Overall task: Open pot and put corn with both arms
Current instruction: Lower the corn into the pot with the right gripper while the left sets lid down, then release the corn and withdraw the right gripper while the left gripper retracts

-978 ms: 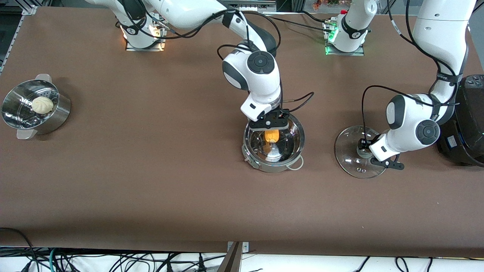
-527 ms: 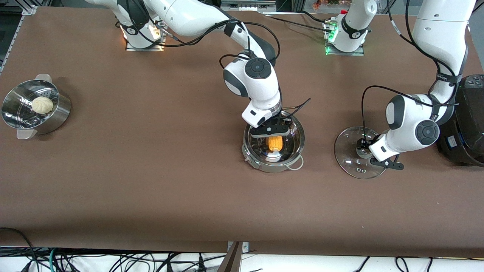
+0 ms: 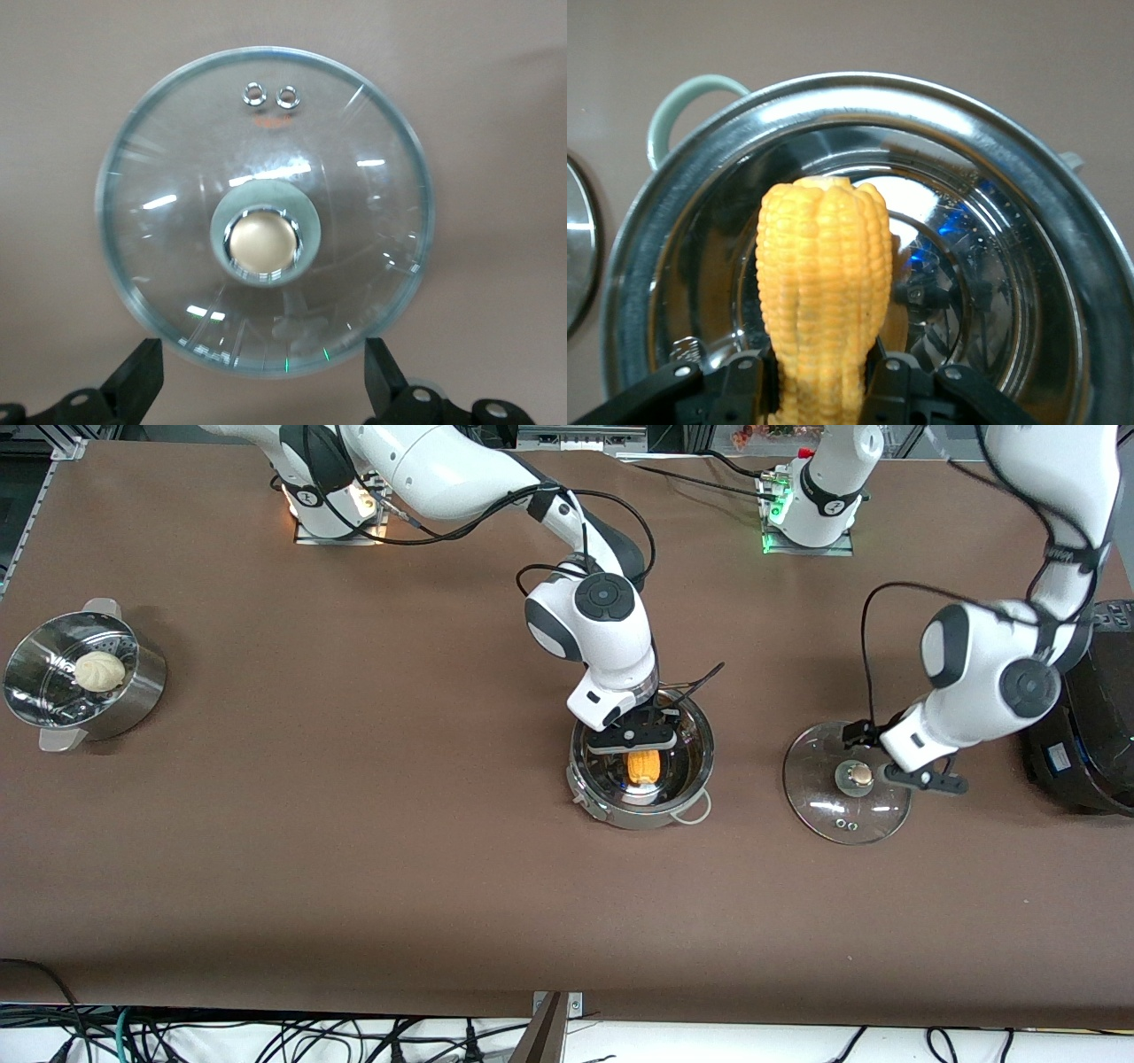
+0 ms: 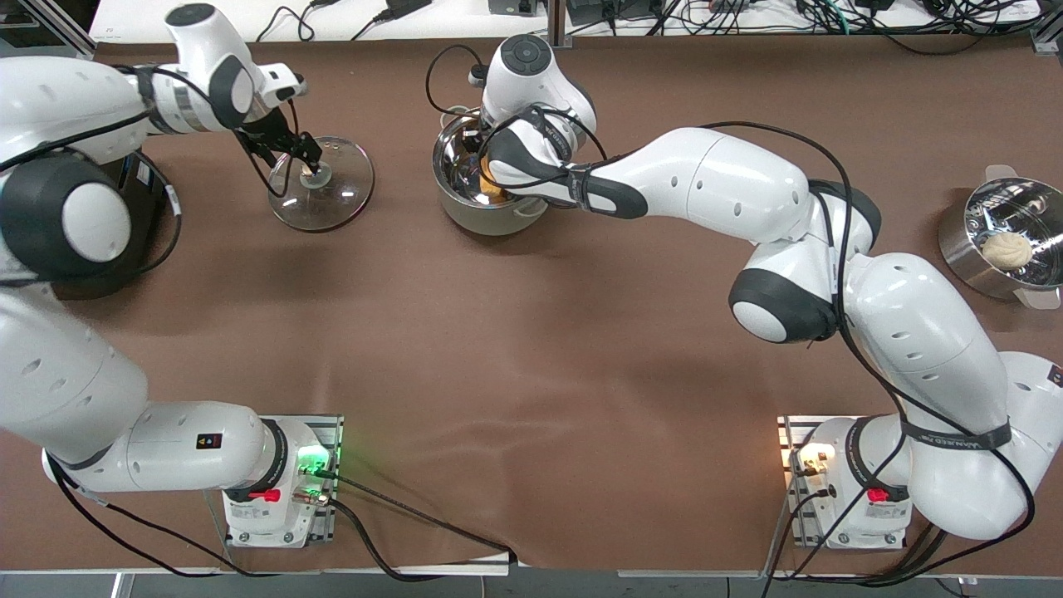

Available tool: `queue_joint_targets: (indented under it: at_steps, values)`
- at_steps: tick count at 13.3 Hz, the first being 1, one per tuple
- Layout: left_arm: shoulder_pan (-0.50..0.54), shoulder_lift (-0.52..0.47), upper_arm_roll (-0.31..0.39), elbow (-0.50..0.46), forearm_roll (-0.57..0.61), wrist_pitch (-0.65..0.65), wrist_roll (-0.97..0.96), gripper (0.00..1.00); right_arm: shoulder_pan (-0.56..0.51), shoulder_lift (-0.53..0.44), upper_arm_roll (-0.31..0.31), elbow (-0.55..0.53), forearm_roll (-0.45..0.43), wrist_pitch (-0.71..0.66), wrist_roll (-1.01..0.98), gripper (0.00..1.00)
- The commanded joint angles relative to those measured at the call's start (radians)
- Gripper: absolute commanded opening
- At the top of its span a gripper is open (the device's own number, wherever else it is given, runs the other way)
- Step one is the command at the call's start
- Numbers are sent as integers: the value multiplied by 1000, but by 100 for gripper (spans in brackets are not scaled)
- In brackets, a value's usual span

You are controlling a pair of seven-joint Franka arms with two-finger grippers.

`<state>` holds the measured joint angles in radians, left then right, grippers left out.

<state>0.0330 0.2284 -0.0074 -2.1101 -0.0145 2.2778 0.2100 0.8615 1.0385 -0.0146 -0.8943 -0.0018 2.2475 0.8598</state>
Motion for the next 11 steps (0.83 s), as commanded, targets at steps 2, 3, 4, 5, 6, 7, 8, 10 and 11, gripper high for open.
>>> queue_joint_targets:
  at_steps: [2,3,4,5,6,7,8,10,11]
  values:
    - [2,-237,3,-90,15,-11,11,100,13,44,-4,43,-27,14,15,0]
    - [1,-277,3,-82,15,-41,8,100,13,44,-4,43,-27,14,16,0]
    - [2,-315,3,-68,15,-96,5,100,13,44,-4,43,-27,12,16,22]
    - [2,-348,3,-41,16,-147,3,100,13,44,-4,43,-29,11,16,62]
    - [2,-365,4,7,16,-215,3,100,14,44,-4,43,-38,11,15,100]
    - [2,-368,9,75,16,-294,3,100,13,43,-2,35,-55,11,16,100]
    - [2,-368,10,153,16,-390,3,100,14,43,-2,35,-56,7,16,100]
    - [5,-366,10,286,18,-565,3,100,14,38,-4,35,-56,3,15,100]
    - [10,-365,12,330,18,-631,3,100,14,34,-5,35,-58,-14,13,100]
